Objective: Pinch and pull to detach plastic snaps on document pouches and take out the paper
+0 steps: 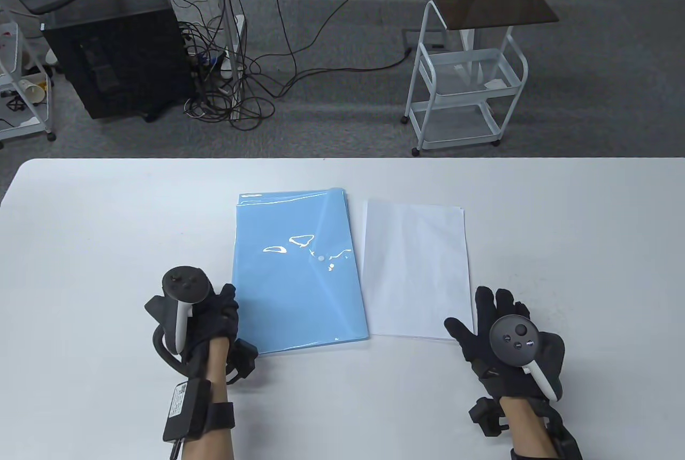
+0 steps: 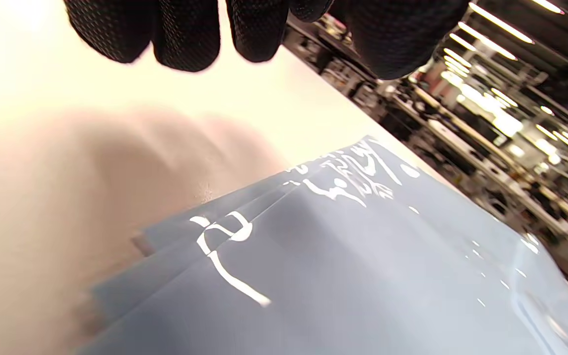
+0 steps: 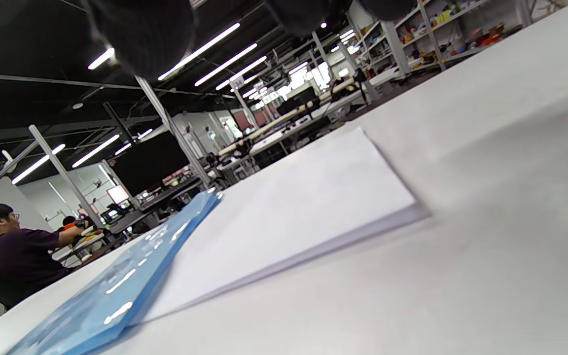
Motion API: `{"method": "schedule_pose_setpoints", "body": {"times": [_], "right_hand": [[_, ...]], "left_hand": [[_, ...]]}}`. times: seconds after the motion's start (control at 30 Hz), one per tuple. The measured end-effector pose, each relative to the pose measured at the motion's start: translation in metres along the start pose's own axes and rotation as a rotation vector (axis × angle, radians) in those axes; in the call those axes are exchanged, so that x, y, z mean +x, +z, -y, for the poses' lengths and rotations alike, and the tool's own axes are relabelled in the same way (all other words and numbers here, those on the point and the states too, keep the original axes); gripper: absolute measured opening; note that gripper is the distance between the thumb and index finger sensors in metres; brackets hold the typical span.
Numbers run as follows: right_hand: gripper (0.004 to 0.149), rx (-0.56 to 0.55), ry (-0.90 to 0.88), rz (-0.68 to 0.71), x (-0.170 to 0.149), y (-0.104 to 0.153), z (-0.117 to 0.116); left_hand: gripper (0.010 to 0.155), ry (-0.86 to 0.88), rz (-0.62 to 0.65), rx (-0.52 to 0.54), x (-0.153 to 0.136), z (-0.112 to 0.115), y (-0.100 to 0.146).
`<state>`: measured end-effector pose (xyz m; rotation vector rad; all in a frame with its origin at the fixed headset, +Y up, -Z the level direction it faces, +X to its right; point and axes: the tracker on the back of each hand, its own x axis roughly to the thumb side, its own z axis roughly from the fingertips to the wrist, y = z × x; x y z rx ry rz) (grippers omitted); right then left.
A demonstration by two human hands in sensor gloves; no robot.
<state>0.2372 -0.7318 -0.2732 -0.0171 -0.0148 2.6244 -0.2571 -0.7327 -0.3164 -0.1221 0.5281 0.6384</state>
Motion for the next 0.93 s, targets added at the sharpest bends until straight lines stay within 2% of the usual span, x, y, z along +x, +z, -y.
{"method": "schedule_pose_setpoints", "body": {"times": [0.2, 0.4, 0.5, 0.67, 0.93], "right_hand": [[0.092, -0.027, 0.023, 0.014, 0.003, 0.002, 0.001], [0.093, -0.043, 0.043, 0.021, 0.004, 0.006, 0.000], [0.094, -0.047, 0.048, 0.021, 0.005, 0.007, -0.002], [0.095, -0.053, 0.061, 0.015, 0.004, 0.008, -0.004], [0.095, -0.037, 0.062, 0.004, 0.003, 0.009, -0.007]], "left_hand": [[0.090, -0.182, 0.221, -0.019, 0.024, -0.002, 0.049], [0.093, -0.233, 0.349, -0.018, 0.034, 0.011, 0.083], [0.094, -0.270, 0.371, -0.026, 0.033, 0.021, 0.086], [0.094, -0.324, 0.333, -0.019, 0.023, 0.031, 0.084], [0.094, -0.313, 0.296, -0.025, 0.010, 0.028, 0.081]]}}
